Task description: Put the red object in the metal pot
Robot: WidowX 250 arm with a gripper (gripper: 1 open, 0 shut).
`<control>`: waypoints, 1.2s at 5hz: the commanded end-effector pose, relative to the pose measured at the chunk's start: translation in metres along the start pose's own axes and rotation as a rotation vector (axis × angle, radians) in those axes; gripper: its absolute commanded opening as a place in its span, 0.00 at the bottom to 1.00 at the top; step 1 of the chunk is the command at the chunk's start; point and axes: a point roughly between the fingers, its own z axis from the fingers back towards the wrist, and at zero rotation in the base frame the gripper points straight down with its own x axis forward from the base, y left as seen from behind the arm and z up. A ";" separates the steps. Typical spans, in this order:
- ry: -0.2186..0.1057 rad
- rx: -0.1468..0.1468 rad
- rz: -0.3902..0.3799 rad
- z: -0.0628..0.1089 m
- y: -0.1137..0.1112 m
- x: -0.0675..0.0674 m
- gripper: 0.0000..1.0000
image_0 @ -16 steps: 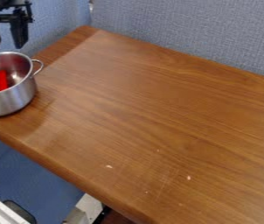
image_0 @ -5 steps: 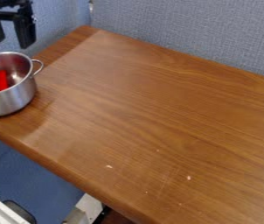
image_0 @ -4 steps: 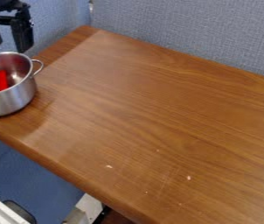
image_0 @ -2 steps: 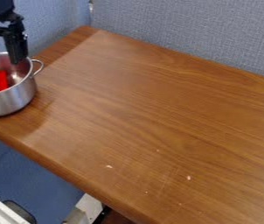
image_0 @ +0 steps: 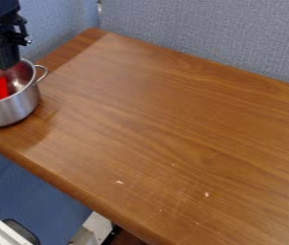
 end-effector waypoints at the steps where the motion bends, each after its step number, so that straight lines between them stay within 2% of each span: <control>1: -0.037 0.032 0.030 0.008 0.015 0.001 1.00; 3: -0.038 0.019 -0.022 0.013 -0.015 0.003 1.00; 5: -0.045 0.006 0.142 0.020 -0.015 0.004 1.00; 6: -0.048 0.002 0.162 0.026 -0.013 0.004 1.00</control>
